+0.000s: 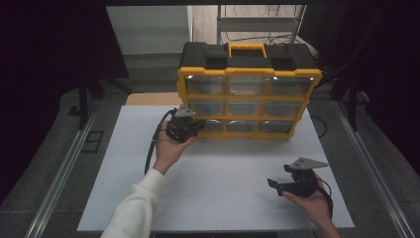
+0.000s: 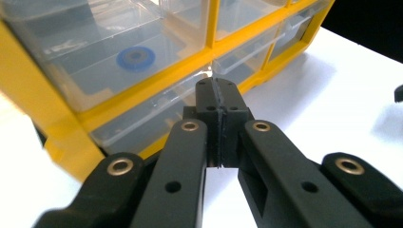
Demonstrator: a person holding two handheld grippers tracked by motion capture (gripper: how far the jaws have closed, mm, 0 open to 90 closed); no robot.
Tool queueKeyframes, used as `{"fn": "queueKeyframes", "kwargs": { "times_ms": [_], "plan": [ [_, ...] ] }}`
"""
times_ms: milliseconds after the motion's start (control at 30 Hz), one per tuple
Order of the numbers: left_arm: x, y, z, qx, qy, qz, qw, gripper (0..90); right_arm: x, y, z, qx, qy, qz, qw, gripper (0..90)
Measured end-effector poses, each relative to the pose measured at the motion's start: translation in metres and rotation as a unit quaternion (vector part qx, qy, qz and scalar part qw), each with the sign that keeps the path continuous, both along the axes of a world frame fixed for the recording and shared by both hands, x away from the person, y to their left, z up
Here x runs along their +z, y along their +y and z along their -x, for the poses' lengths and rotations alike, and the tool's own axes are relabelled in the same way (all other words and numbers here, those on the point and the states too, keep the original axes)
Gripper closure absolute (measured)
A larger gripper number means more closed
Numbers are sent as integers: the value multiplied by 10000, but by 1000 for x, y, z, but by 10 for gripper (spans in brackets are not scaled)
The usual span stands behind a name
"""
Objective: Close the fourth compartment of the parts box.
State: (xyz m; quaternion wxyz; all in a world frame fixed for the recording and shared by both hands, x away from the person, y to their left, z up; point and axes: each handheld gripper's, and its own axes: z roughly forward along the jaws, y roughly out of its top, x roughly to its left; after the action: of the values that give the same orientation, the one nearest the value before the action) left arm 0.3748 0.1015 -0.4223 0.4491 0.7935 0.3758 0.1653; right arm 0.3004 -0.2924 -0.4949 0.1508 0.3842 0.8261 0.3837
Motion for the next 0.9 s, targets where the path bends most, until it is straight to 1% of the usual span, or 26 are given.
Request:
{"fn": "queueKeyframes", "kwargs": {
  "times_ms": [100, 167, 200, 233, 267, 300, 333, 367, 433, 467, 567, 700, 733, 800, 900],
  "plan": [
    [-4, 5, 11, -64, -9, 30, 10000, 892, -1, 1, -1, 1, 6, 36, 10000, 151],
    [-7, 8, 19, -128, 4, 96, 9999, 884, -1, 1, -1, 2, -1, 56, 10000, 151],
    [-9, 10, 24, -130, -17, 82, 9999, 872, -1, 1, -1, 4, 0, 59, 10000, 151],
    [-11, 11, 29, -89, -98, 77, 9999, 856, -1, 1, 0, 2, 4, 61, 10000, 151],
    [-12, 13, 34, -79, -129, 135, 9998, 839, -1, 1, -1, 1, 3, 63, 10000, 151],
    [-14, 15, 39, -91, -152, 159, 9997, 802, -1, 1, -1, 1, 1, 63, 10000, 151],
    [-16, 16, 45, -90, -176, 153, 9997, 737, -1, 1, -1, -3, 0, 58, 10000, 151],
    [-18, 18, 49, -94, -163, 150, 9997, 639, -1, 1, -1, -2, -4, 59, 10000, 151],
    [-23, 22, 58, -98, -70, 75, 9999, 449, -1, 0, -1, -8, -4, 46, 10000, 151],
    [-26, 25, 62, -78, -43, 57, 9999, 386, 0, 0, 0, -8, -6, 37, 10000, 151],
    [-36, 34, 73, -16, 54, 71, 10000, 256, -1, 1, -1, -3, -3, 41, 10000, 150],
    [-47, 46, 89, 54, 118, -39, 9999, 198, 0, 1, 0, 4, -10, 11, 10000, 150],
    [-49, 50, 93, 64, 118, -96, 9999, 195, 0, 0, 0, 7, -19, 6, 10000, 150],
    [-54, 58, 102, 106, 133, -133, 9998, 189, 0, 0, 0, 12, -24, 0, 10000, 150],
    [-60, 69, 111, 201, 178, -139, 9995, 184, 0, 0, -1, 35, -28, -11, 10000, 149]
  ]
}}
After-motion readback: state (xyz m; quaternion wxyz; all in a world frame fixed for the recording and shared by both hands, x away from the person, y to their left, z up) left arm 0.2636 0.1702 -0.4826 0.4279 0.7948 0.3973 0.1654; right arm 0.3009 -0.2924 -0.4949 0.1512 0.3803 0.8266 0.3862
